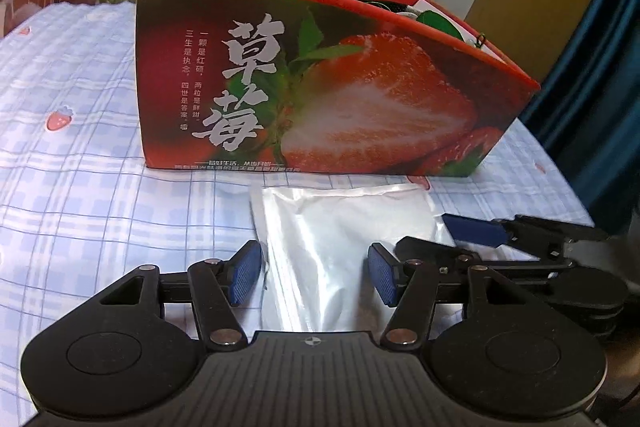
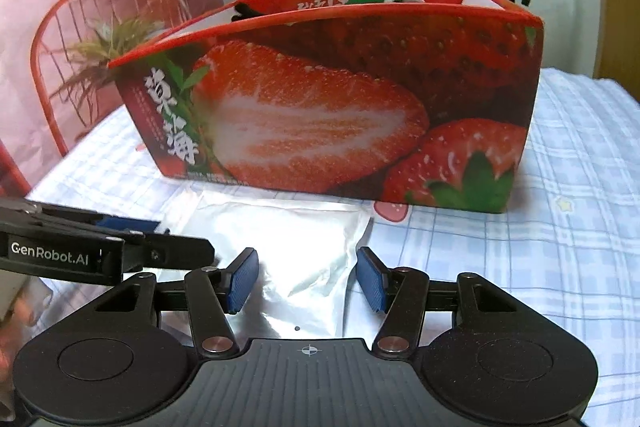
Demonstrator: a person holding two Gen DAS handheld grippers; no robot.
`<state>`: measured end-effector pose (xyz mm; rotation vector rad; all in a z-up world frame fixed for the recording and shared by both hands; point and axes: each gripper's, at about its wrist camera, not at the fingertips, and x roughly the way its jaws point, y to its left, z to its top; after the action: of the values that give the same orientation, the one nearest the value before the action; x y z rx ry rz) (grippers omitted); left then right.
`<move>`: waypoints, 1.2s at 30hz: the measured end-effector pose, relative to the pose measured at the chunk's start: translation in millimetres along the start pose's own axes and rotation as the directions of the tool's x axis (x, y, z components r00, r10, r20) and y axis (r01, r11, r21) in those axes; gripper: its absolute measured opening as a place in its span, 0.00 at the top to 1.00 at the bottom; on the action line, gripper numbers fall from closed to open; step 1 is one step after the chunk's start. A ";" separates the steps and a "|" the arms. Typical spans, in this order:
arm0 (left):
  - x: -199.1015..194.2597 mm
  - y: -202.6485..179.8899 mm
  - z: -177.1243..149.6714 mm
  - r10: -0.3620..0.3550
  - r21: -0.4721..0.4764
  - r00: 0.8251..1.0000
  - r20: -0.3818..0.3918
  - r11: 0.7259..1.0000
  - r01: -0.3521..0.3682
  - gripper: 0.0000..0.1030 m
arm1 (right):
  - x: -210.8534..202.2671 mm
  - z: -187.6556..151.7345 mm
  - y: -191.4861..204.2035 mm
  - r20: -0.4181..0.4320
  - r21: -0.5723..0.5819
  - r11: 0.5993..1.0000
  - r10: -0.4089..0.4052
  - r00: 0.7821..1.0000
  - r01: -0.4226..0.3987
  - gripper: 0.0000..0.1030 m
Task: Organize soft objects
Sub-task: 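Move both open grippers down to the white foil packet, then close both grippers on the white foil packet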
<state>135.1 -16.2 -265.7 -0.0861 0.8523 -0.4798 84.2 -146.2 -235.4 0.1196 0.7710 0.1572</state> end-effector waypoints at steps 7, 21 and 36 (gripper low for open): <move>-0.7 1.3 -2.2 0.012 -0.010 1.000 0.012 1.000 -0.012 0.42 | -9.6 -7.1 -0.3 0.019 -0.003 0.998 -0.068 0.998 0.068 0.49; -1.6 0.5 -6.6 -0.034 -0.046 0.999 0.020 0.998 0.035 0.42 | -7.9 -10.5 -0.3 0.019 0.014 1.000 -0.005 1.000 0.005 0.48; -5.4 4.1 -10.4 -0.103 -0.084 0.995 -0.002 0.991 0.102 0.52 | -10.9 -14.0 -9.4 0.033 0.151 0.982 0.110 0.993 -0.114 0.74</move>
<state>125.9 -8.9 -269.9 -0.2066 0.8775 -0.5409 67.6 -156.7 -239.5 0.3099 0.7514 0.2031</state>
